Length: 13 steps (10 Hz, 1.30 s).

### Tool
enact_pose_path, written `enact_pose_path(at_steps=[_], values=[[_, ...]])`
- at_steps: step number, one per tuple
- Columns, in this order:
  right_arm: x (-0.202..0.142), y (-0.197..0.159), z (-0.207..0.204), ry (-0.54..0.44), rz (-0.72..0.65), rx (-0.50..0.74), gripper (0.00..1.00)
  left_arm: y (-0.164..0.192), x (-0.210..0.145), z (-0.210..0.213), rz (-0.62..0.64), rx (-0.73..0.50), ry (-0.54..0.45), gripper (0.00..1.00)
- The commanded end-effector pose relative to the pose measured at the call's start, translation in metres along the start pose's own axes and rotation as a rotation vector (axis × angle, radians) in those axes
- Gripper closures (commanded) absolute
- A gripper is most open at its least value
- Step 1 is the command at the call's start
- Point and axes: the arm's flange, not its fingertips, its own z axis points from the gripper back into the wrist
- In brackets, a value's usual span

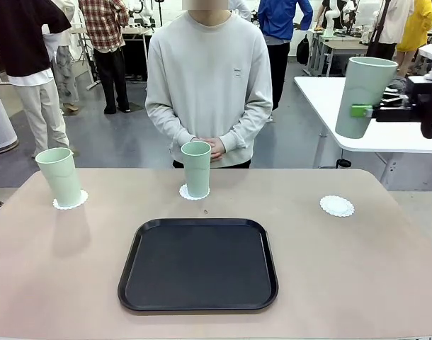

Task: Place coasters on the table and set cups on them.
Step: Take one Reusable plastic cup from the Flat Tray and place it on a coaster set by the human.

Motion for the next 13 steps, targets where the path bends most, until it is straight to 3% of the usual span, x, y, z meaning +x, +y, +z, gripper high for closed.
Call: enact_pose_path(at_steps=[1, 3, 4, 9, 10, 13], values=[[-0.016, -0.019, 0.007, 0.005, 0.029, -0.052, 0.17, -0.001, -0.001, 0.001, -0.010, -0.009, -0.011, 0.00], [-0.023, -0.023, 0.009, 0.005, 0.060, -0.106, 0.17, -0.001, -0.001, 0.001, -0.010, -0.009, -0.011, 0.00], [-0.020, -0.017, 0.018, 0.012, 0.008, -0.049, 0.17, -0.001, -0.001, 0.001, -0.010, -0.009, -0.011, 0.00], [-0.025, -0.020, 0.018, 0.017, 0.021, -0.061, 0.17, -0.001, -0.001, 0.001, -0.010, -0.009, -0.011, 0.00], [-0.053, -0.032, 0.021, 0.124, 0.156, 0.240, 0.17, -0.001, -0.001, 0.001, -0.010, -0.009, -0.011, 0.00], [-0.113, -0.072, 0.027, 0.113, 0.142, 0.318, 0.17, -0.001, -0.001, 0.001, -0.010, -0.009, -0.011, 0.00]])
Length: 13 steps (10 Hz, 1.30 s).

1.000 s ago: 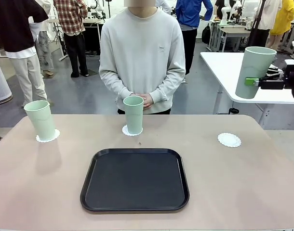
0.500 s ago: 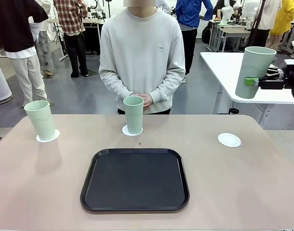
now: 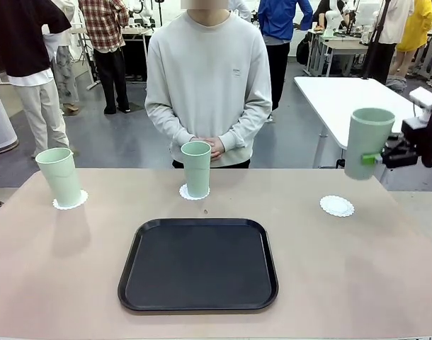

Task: Place coasters on the table and set cups on them.
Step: Take one Reusable plastic cup from the Flat Tray and place it on a coaster set by the human.

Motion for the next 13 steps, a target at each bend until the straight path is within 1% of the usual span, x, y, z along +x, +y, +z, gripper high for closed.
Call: enact_pose_path(at_steps=[1, 3, 6, 7, 9, 13], values=[[-0.022, -0.025, 0.013, -0.028, 0.052, 0.023, 0.17, -0.001, -0.001, 0.001, -0.009, -0.010, -0.011, 0.00], [-0.044, -0.039, 0.004, -0.082, 0.012, 0.012, 0.17, -0.001, -0.001, 0.001, -0.009, -0.010, -0.011, 0.00], [-0.066, -0.050, -0.016, -0.111, -0.069, 0.005, 0.17, -0.001, -0.001, 0.001, -0.009, -0.010, -0.011, 0.00], [-0.073, -0.052, -0.019, -0.111, -0.078, 0.005, 0.17, -0.001, -0.001, 0.001, -0.009, -0.010, -0.011, 0.00], [-0.084, -0.057, -0.021, -0.110, -0.115, -0.034, 0.17, -0.001, -0.001, 0.001, -0.009, -0.010, -0.011, 0.00], [-0.100, -0.057, -0.012, -0.093, -0.133, -0.061, 0.17, -0.001, -0.001, 0.001, -0.009, -0.010, -0.011, 0.00]])
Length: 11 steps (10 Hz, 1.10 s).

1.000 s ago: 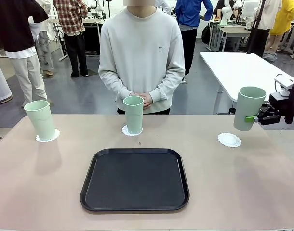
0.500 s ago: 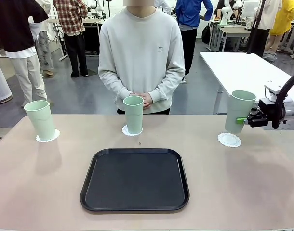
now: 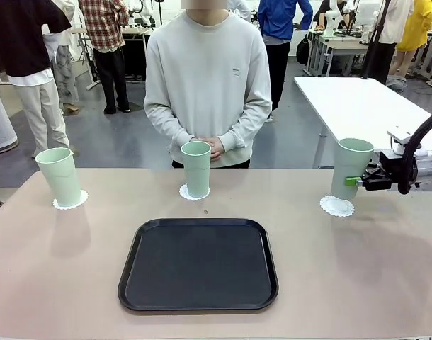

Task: Place coasters on the table and set cups on them.
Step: Take one Reusable plastic cup from the Flat Tray and place it on a coaster set by the human.

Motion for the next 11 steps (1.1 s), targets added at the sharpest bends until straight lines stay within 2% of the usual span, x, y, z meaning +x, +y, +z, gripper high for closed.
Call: enact_pose_path(at_steps=[1, 5, 11], values=[[-0.002, -0.012, 0.005, -0.006, -0.023, -0.011, 0.17, -0.001, -0.001, 0.001, -0.009, -0.010, -0.011, 0.00], [-0.020, -0.020, 0.002, -0.003, -0.044, -0.019, 0.17, -0.001, -0.001, 0.001, -0.009, -0.010, -0.011, 0.00], [-0.027, -0.018, -0.011, -0.004, -0.053, 0.019, 0.17, -0.001, -0.001, 0.001, -0.009, -0.010, -0.011, 0.00]])
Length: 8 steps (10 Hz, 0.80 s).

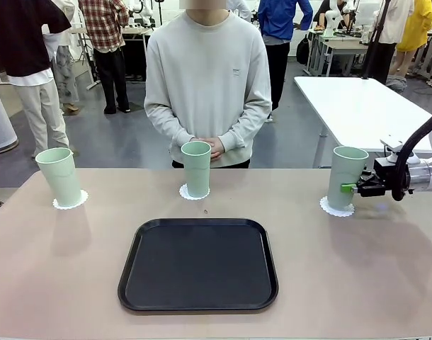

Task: Place coasters on the table and set cups on them.
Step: Take one Reusable plastic cup from the Flat Tray and place it on a coaster set by the human.

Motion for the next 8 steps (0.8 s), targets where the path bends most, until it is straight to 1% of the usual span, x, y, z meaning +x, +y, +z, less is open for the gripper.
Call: enact_pose_path(at_steps=[1, 8], values=[[0.000, -0.005, -0.002, -0.004, -0.016, 0.010, 0.17, -0.001, -0.001, 0.001, -0.009, -0.010, -0.011, 0.00], [-0.013, 0.000, -0.006, 0.004, 0.026, 0.045, 0.17, -0.001, -0.001, 0.001, -0.009, -0.010, -0.011, 0.00]])
